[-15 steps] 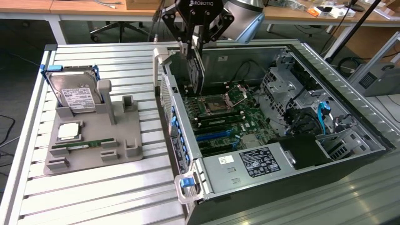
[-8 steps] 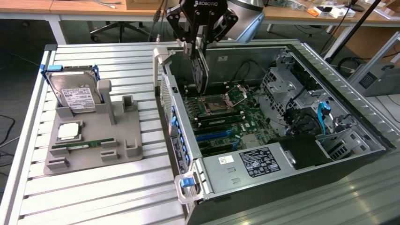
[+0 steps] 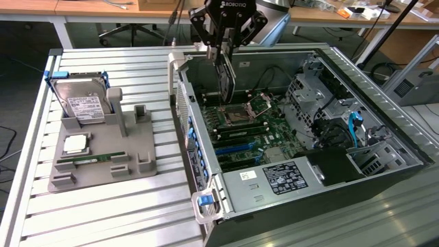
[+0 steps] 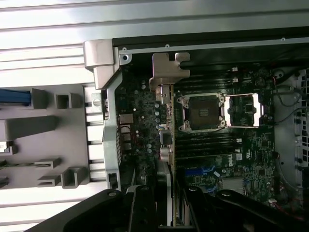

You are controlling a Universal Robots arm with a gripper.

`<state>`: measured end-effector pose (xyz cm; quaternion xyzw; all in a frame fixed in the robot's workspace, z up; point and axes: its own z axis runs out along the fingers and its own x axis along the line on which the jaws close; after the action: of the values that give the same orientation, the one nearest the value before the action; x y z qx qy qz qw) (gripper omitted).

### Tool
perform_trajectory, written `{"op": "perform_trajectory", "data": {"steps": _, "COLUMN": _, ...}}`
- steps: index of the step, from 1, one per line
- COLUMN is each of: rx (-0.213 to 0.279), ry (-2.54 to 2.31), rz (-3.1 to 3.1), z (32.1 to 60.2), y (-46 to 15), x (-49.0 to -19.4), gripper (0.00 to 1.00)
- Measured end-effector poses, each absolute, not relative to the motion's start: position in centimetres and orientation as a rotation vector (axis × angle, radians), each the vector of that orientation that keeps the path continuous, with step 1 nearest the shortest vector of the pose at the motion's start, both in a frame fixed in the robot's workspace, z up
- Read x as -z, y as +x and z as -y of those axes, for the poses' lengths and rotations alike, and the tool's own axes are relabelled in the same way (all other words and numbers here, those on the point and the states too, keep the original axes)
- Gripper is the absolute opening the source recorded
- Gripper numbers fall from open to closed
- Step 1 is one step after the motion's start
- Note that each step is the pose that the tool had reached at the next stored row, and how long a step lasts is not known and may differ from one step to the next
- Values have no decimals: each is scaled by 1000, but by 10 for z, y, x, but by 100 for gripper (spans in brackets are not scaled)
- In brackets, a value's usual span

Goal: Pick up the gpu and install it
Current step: 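Pick up the gpu and move the gpu toward the slot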

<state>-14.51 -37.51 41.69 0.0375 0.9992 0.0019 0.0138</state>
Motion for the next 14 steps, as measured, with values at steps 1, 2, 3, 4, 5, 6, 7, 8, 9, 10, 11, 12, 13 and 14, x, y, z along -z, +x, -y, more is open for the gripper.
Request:
{"op": "perform_trajectory", "data": {"steps": 1, "rx": -5, "ry": 117, "rz": -3112, "z": 375, "y": -144, "x": -417, "gripper": 27}}
{"op": "perform_trajectory", "data": {"steps": 2, "rx": -5, "ry": 117, "rz": -3112, "z": 375, "y": -143, "x": -417, "gripper": 27}}
{"op": "perform_trajectory", "data": {"steps": 3, "rx": -5, "ry": 117, "rz": -3112, "z": 375, "y": -140, "x": -417, "gripper": 27}}
{"op": "perform_trajectory", "data": {"steps": 4, "rx": -4, "ry": 117, "rz": -3112, "z": 375, "y": -139, "x": -417, "gripper": 27}}
{"op": "perform_trajectory", "data": {"steps": 5, "rx": -4, "ry": 117, "rz": -3112, "z": 375, "y": -138, "x": -417, "gripper": 27}}
{"op": "perform_trajectory", "data": {"steps": 6, "rx": -4, "ry": 117, "rz": -3112, "z": 375, "y": -137, "x": -417, "gripper": 27}}
{"op": "perform_trajectory", "data": {"steps": 7, "rx": -4, "ry": 117, "rz": -3112, "z": 375, "y": -136, "x": -417, "gripper": 27}}
{"op": "perform_trajectory", "data": {"steps": 8, "rx": -3, "ry": 117, "rz": -3112, "z": 375, "y": -135, "x": -417, "gripper": 27}}
{"op": "perform_trajectory", "data": {"steps": 9, "rx": -3, "ry": 117, "rz": -3112, "z": 375, "y": -134, "x": -416, "gripper": 27}}
{"op": "perform_trajectory", "data": {"steps": 10, "rx": -3, "ry": 117, "rz": -3112, "z": 375, "y": -132, "x": -416, "gripper": 27}}
{"op": "perform_trajectory", "data": {"steps": 11, "rx": -3, "ry": 117, "rz": -3112, "z": 375, "y": -131, "x": -416, "gripper": 27}}
{"op": "perform_trajectory", "data": {"steps": 12, "rx": -3, "ry": 117, "rz": -3112, "z": 375, "y": -130, "x": -416, "gripper": 27}}
{"op": "perform_trajectory", "data": {"steps": 13, "rx": -2, "ry": 117, "rz": -3112, "z": 375, "y": -129, "x": -416, "gripper": 27}}
{"op": "perform_trajectory", "data": {"steps": 14, "rx": -2, "ry": 117, "rz": -3112, "z": 375, "y": -128, "x": -416, "gripper": 27}}
